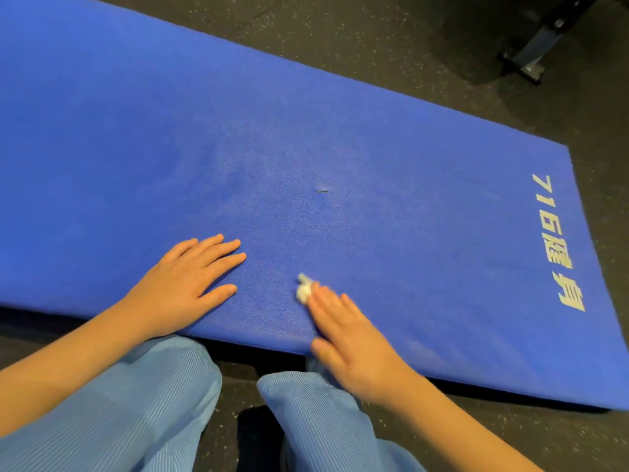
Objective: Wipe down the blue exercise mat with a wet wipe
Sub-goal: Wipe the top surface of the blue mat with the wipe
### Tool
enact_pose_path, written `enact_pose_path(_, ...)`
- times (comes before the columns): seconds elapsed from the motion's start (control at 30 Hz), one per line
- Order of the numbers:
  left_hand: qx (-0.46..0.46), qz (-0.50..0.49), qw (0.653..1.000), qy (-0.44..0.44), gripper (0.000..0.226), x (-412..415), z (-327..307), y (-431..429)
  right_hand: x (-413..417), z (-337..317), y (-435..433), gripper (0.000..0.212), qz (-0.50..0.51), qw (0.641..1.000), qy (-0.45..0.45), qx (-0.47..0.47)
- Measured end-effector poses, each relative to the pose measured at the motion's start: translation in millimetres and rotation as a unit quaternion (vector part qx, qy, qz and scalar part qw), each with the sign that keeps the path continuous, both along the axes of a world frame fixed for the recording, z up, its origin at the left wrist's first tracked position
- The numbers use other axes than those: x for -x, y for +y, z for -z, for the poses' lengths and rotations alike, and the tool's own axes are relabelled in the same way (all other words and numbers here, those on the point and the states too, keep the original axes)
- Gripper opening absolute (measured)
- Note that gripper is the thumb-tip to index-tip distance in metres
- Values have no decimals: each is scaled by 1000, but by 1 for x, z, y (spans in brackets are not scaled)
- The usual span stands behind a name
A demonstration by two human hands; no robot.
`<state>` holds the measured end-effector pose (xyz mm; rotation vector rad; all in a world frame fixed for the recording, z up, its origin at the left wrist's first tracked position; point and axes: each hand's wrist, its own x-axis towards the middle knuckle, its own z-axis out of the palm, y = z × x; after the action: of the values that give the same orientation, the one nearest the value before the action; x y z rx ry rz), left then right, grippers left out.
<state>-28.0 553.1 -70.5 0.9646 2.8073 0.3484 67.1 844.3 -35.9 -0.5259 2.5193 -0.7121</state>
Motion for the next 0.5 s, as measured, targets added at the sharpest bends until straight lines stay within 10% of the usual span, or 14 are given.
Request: enact_pose_path(0.5, 2, -11, 1000, -4, 67, -2, 1, 0, 7, 0, 10, 67, -95, 993, 42, -49)
